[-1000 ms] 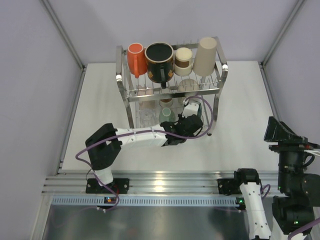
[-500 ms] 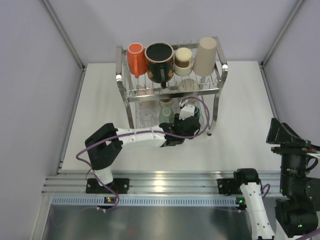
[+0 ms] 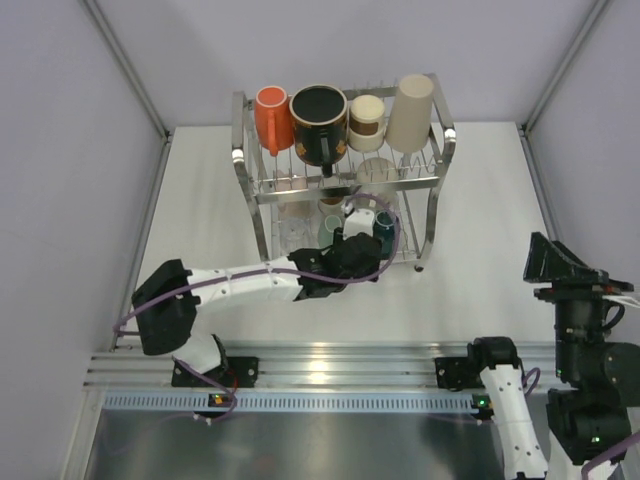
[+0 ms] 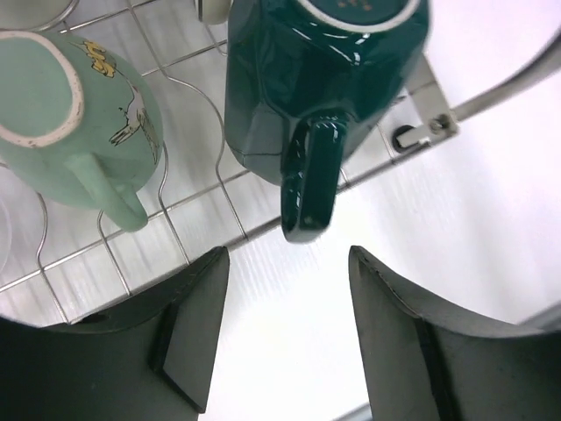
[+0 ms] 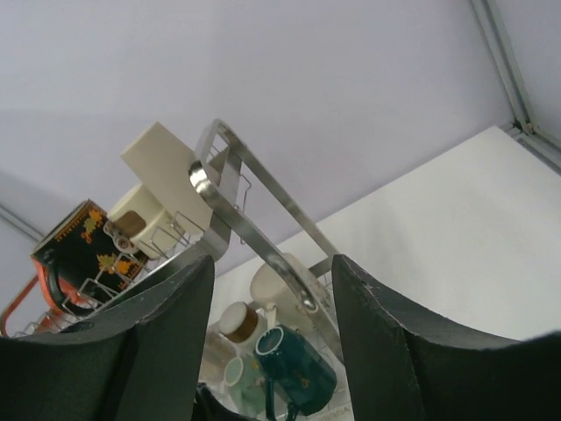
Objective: Load the cups into the dish rack
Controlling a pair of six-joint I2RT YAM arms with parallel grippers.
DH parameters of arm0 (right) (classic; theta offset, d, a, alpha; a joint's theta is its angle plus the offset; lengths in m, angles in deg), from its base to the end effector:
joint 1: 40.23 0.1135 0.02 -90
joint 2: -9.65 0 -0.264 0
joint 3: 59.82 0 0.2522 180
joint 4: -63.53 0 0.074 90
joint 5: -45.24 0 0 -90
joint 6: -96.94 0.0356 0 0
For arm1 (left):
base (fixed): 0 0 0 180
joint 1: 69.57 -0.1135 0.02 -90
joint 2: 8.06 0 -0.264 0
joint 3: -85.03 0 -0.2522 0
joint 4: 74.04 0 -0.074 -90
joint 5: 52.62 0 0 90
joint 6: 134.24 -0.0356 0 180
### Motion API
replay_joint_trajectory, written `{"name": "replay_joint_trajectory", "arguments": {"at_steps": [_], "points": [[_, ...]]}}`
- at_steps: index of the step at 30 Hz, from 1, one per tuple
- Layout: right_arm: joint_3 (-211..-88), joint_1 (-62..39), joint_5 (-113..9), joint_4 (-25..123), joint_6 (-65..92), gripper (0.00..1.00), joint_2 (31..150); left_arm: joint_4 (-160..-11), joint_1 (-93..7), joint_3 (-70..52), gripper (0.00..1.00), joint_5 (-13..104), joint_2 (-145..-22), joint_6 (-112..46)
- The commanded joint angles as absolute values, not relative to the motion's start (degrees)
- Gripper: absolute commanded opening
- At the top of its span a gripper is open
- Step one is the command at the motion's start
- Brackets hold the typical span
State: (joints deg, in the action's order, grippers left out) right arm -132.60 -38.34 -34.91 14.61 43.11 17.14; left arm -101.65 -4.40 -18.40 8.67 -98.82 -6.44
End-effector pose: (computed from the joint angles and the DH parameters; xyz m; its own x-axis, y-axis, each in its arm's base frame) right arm -0.0314 -0.0071 0.4078 0.3050 0.5919 -0.7461 -0.0600 0.7938 0.6052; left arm 0.1610 -0.3072 0.2455 -0.6169 0.0530 -0.7853 0.3386 0.9186 -0.2039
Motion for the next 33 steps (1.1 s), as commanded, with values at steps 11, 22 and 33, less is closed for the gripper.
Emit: {"name": "replay_joint_trajectory", "arguments": {"at_steps": [11,22,33], "points": [[-125.1,-37.5,-53.8,25.1,43.4,0.17,42.1,-107.0,-4.2,-20.3,0.70,20.1,-75.2,-12.2],[-132.8,-39.5,-61.8,23.1,41.7,0.42,50.4,-113.9,-4.3,-13.0,0.98,19.7,-56.8,-15.3],[-152.2,-39.5,-64.6,8.7,35.3,0.99,52.1,-116.2,-4.3,-2.2,0.98,8.4,-52.1,-23.6]]}}
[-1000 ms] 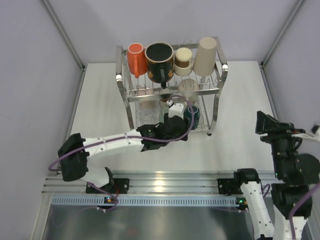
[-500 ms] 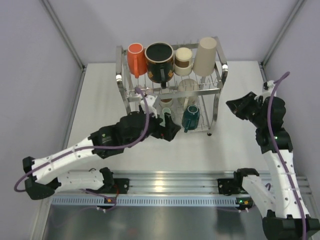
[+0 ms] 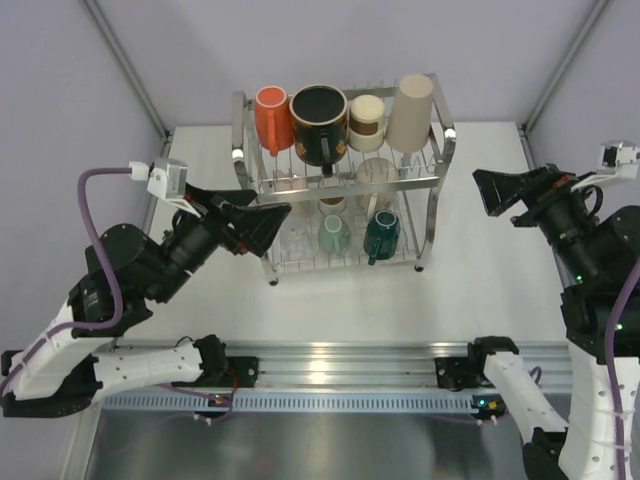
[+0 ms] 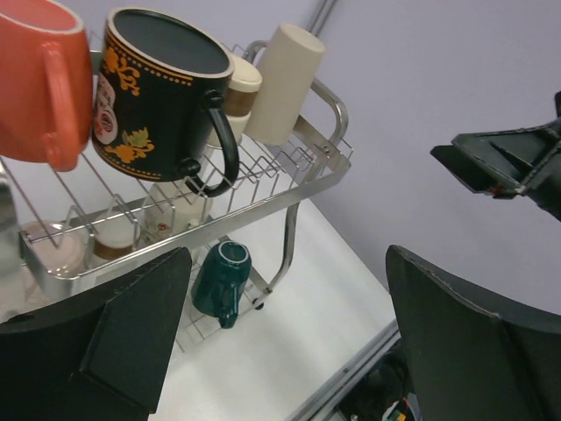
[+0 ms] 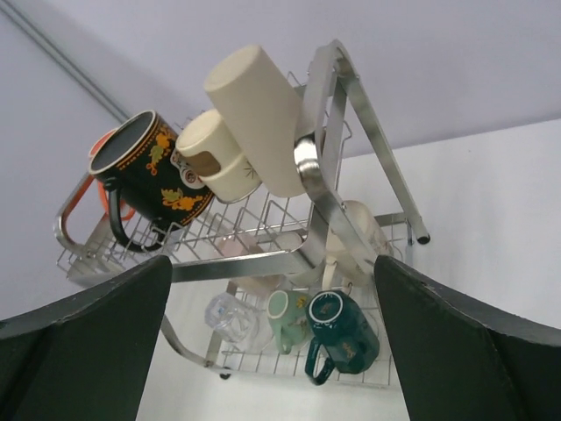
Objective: Load the cups into the dish rack
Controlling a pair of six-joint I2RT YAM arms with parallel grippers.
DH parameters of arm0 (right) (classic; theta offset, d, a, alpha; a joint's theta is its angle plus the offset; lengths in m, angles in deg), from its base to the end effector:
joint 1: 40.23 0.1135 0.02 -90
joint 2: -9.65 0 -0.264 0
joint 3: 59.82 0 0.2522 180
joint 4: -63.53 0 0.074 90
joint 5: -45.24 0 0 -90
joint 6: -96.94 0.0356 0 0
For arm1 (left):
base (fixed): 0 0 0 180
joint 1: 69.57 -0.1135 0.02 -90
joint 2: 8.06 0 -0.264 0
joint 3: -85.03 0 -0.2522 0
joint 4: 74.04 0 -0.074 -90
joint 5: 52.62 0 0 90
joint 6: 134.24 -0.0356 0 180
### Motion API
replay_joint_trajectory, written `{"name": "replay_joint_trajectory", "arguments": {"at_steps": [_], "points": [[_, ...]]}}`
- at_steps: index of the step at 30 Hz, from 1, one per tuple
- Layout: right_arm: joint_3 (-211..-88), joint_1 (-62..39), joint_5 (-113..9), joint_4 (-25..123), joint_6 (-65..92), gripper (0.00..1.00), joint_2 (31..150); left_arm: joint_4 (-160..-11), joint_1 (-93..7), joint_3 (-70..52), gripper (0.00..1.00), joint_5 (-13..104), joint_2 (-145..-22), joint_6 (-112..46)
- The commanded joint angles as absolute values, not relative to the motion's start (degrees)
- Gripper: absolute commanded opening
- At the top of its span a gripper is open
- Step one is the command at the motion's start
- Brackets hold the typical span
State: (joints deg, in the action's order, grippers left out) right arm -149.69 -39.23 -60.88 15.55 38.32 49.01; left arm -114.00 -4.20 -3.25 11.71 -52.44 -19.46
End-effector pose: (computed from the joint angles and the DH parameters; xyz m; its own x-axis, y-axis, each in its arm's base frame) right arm 0.0842 0.0114 0.4803 -0.1155 0.4983 -0.8593 -0.2741 0.8155 0.5097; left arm 0.0588 -0.0912 0.4972 -0.2198 -0.4271 -0.8771 0.6037 0.6467 -0.4662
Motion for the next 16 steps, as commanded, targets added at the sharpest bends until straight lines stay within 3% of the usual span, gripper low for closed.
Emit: {"name": "replay_joint_trajectory", "arguments": {"at_steps": [1,7,16], "points": [[-153.5,-39.5,-65.8,8.2,34.0,0.99,52.3,-117.2,-4.3,-1.6,0.98,7.7,-51.8,-23.9],[-148.2,-39.5,-74.2,16.7,36.4,0.99,45.7,-118.1,-4.3,-3.5,0.98,8.5,-48.0,-23.1],[-148.7,-39.5,-76.9,15.7,38.7,0.99,45.9,-118.2,-4.3,-5.4,0.98,12.2,-43.8,-21.4]]}}
